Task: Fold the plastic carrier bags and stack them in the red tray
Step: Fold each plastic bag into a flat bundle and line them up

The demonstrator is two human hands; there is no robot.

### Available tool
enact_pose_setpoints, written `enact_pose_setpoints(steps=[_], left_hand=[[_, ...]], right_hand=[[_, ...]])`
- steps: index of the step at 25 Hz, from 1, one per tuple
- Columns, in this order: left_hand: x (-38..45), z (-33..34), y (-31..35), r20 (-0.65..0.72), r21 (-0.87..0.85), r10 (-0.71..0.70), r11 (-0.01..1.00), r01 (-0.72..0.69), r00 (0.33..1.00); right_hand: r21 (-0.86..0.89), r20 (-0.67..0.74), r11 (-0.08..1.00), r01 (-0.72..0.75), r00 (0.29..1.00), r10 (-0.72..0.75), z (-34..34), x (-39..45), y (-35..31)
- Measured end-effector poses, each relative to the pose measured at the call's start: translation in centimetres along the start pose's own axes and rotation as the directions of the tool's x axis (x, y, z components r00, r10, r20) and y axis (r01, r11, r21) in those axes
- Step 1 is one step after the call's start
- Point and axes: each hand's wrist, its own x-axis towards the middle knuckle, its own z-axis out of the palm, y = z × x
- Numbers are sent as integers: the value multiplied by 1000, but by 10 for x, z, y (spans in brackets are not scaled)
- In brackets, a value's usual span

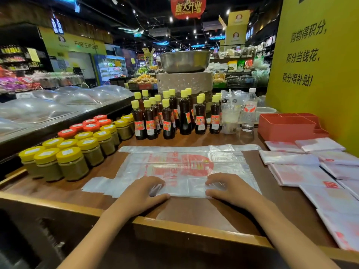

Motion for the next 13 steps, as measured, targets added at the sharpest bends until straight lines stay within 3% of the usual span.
enact_pose_setpoints(steps=[8,11,13], left_hand=[[0,1,-3,-30,5,81,997,-81,996],[3,6,-9,-84,26,96,995,-94,992],[2,8,-12,-131,38,66,997,-61,989]], right_hand=[[-209,-108,977,34,992,-58,0,2,-9],[-120,-138,992,-26,990,9,-3,0,-6],[-164,-213,978,-127,973,91,-6,-2,1]])
